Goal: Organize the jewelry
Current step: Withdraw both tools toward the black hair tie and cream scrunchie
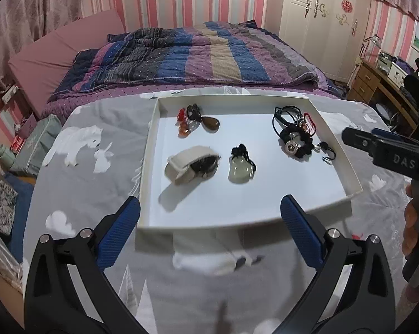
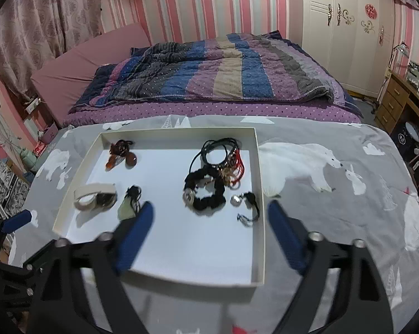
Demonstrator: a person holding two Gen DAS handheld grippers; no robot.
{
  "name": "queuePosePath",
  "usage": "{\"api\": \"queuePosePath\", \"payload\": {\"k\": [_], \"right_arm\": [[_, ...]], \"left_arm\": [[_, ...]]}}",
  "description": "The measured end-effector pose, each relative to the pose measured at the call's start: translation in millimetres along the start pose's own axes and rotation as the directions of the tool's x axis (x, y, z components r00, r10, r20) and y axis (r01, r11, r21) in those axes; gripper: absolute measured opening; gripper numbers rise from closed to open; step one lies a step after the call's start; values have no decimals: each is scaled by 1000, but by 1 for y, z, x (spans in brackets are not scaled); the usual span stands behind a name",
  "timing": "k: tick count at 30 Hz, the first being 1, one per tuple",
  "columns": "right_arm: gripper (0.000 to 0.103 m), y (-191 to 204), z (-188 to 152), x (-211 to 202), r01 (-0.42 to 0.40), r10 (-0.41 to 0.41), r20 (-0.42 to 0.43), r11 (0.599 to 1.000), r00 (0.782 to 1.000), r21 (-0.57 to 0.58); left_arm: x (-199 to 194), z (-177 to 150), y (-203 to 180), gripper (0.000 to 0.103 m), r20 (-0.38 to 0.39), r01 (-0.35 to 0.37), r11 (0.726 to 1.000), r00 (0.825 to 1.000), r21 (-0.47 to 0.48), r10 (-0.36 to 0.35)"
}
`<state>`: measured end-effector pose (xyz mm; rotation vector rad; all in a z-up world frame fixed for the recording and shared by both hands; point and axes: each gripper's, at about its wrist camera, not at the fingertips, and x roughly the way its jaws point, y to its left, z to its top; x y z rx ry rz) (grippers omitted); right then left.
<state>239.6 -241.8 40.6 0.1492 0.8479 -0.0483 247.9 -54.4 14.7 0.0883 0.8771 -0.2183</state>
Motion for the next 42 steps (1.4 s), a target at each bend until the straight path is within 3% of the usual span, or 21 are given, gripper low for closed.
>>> {"api": "queuePosePath", "payload": {"k": [16, 19, 21, 42], "right_arm": [[90, -7, -86, -101, 45, -43, 63, 999, 997, -29], [99, -8, -104, -115, 73, -69, 84, 996, 994, -44], [99, -10, -119, -125, 101, -96, 106, 994, 990, -45], [99, -51, -214, -151, 194, -194, 60, 981, 979, 8]], "left_arm": [[-89, -68, 0, 100, 42, 4, 1000, 999, -14, -3], [-103, -80, -2, 100, 47, 12, 1000, 999, -19, -11], [-110, -88, -4, 100, 55, 8, 1000, 998, -23, -7], [-125, -170, -22, 100, 19, 28, 999, 999, -35, -27]]}}
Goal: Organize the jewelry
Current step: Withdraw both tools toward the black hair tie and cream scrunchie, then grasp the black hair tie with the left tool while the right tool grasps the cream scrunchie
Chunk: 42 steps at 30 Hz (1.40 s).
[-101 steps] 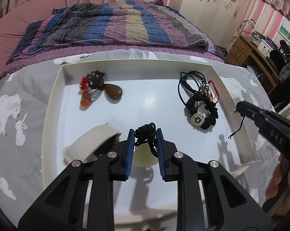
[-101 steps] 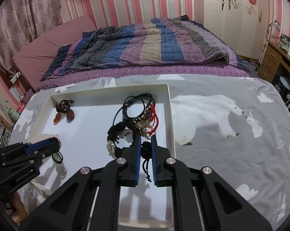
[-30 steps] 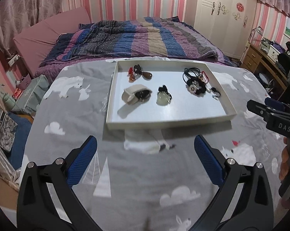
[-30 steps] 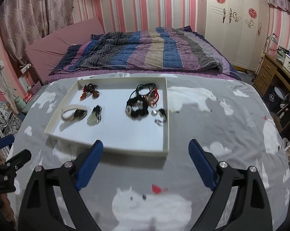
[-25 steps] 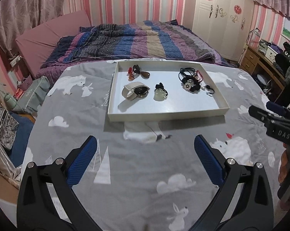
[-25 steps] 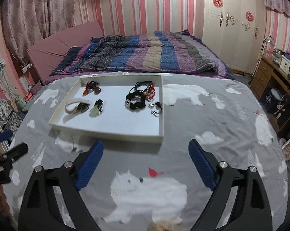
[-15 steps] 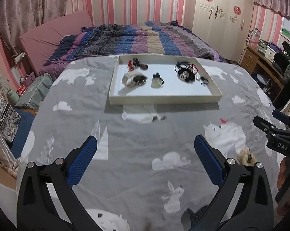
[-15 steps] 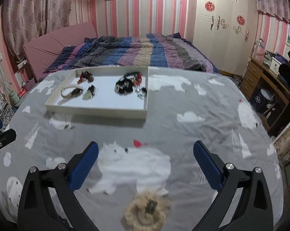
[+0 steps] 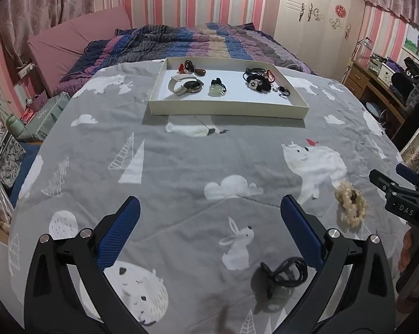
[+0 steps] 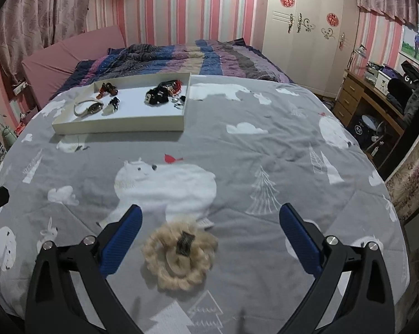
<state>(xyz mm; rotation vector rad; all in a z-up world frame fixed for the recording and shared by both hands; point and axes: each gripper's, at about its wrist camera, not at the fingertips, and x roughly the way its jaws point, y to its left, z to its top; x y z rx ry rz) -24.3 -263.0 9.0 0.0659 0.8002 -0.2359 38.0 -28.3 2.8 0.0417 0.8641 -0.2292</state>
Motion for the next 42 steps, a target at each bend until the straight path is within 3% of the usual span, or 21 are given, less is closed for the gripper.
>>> {"api": "queuePosePath", "payload": {"k": [11, 26, 34, 42], "right_arm": [[99, -10, -33, -15, 34, -34, -6, 999, 999, 28], [99, 7, -58, -6, 10, -12, -60, 999, 998, -35], [99, 14, -57, 18, 11, -15, -95, 999, 995, -44], [98, 18, -50, 37, -11, 6, -118, 999, 993, -41]], "left_arm": [[-16, -37, -14, 100, 22, 28, 998, 999, 48, -29], [0, -78, -42, 100, -45, 138, 985, 990, 101, -134], [26, -80, -49, 100, -74, 112, 988, 992, 109, -104], [33, -72, -41, 94, -65, 148, 984, 988, 104, -141]]}}
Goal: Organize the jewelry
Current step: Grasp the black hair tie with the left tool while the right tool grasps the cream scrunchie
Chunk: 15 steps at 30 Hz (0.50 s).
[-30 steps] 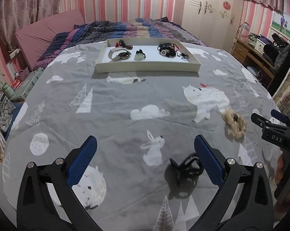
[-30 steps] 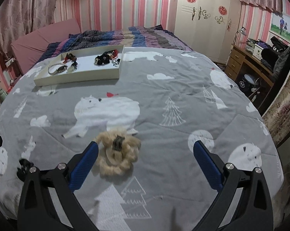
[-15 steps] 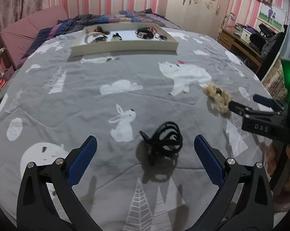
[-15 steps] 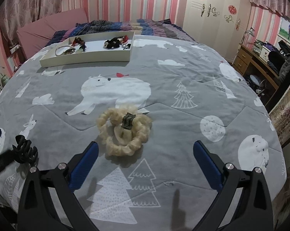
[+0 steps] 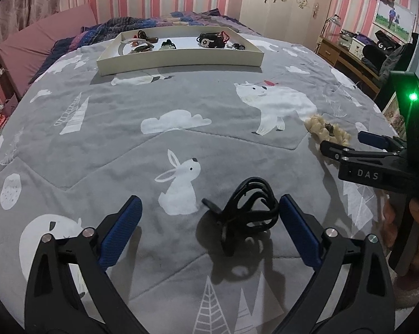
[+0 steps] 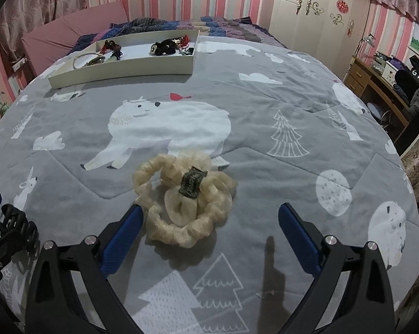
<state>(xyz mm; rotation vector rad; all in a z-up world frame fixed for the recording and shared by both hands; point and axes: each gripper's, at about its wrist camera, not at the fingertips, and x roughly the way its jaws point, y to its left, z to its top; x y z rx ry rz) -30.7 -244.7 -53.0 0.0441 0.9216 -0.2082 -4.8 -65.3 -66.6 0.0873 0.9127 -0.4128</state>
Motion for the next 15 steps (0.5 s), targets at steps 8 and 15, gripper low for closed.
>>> {"api": "queuePosePath", "payload": {"k": [8, 15], "right_arm": [[62, 3, 8, 13, -68, 69, -32, 997, 997, 25], [34, 5, 13, 14, -95, 96, -33, 995, 995, 14]], "left_arm": [[2, 4, 2, 57, -22, 86, 996, 996, -1, -86], [3, 8, 8, 57, -33, 105, 994, 994, -18, -105]]}}
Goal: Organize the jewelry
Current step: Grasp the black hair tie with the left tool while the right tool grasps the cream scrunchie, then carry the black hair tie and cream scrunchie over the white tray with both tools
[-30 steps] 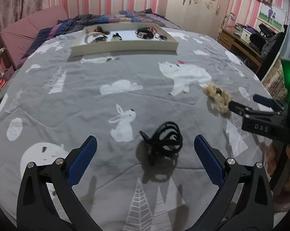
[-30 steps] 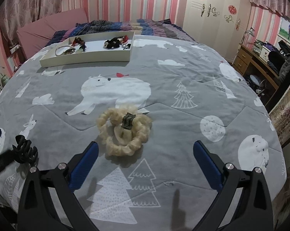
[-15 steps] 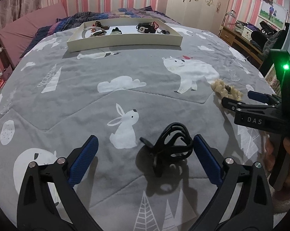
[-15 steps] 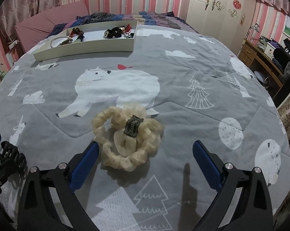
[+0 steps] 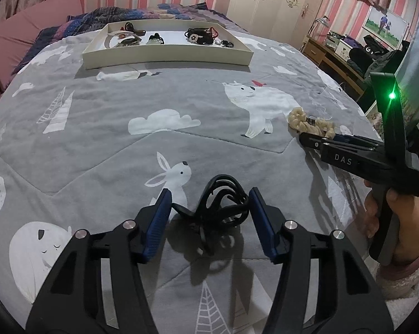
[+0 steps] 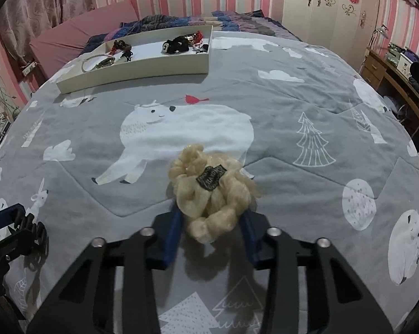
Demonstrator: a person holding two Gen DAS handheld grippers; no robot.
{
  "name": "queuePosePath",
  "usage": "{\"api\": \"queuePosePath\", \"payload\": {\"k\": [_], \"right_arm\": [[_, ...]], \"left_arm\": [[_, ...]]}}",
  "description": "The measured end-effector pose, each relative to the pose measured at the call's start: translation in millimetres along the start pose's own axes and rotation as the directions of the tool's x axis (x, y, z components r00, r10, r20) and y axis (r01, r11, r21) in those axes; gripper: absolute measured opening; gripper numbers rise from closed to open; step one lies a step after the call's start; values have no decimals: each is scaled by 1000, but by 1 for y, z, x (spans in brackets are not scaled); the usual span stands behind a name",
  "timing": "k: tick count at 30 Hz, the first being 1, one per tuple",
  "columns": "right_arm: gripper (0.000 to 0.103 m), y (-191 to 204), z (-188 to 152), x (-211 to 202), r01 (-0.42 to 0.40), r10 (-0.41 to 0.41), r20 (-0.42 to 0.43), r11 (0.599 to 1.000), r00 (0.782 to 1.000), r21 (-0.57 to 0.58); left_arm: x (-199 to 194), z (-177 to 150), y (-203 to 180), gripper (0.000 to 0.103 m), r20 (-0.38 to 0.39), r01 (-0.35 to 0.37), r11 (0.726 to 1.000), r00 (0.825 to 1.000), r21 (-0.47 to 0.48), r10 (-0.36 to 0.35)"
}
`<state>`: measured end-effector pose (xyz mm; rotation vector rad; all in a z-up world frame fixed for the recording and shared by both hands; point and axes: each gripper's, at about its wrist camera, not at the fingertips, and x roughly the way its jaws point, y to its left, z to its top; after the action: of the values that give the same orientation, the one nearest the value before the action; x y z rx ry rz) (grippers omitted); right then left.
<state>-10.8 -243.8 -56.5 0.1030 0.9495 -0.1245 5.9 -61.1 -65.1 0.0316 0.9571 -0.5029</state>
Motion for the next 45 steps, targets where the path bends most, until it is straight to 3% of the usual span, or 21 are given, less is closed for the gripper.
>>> {"api": "queuePosePath", "payload": {"k": [4, 5, 27, 33, 39, 45], "right_arm": [[14, -2, 2, 0, -11, 11, 6, 1000, 1000, 2], [13, -3, 2, 0, -15, 15, 7, 1000, 1000, 7], [9, -10, 47, -15, -38, 35, 83, 999, 996, 36], [9, -1, 88, -27, -46, 44, 142, 999, 989, 12], [9, 19, 152, -27, -70, 74, 183, 997, 980, -26], [9, 47, 215, 20, -84, 91, 121, 995, 988, -58]], "left_arm": [[1, 5, 8, 57, 0, -15, 1000, 1000, -15, 15], [0, 7, 10, 57, 2, -18, 1000, 1000, -19, 18], [-13, 71, 50, 57, 85, -68, 995, 994, -67, 74], [-16, 117, 66, 57, 107, -84, 993, 990, -79, 92], [-7, 180, 76, 57, 114, -88, 994, 989, -67, 96], [38, 237, 91, 57, 49, -93, 995, 994, -46, 96]]}}
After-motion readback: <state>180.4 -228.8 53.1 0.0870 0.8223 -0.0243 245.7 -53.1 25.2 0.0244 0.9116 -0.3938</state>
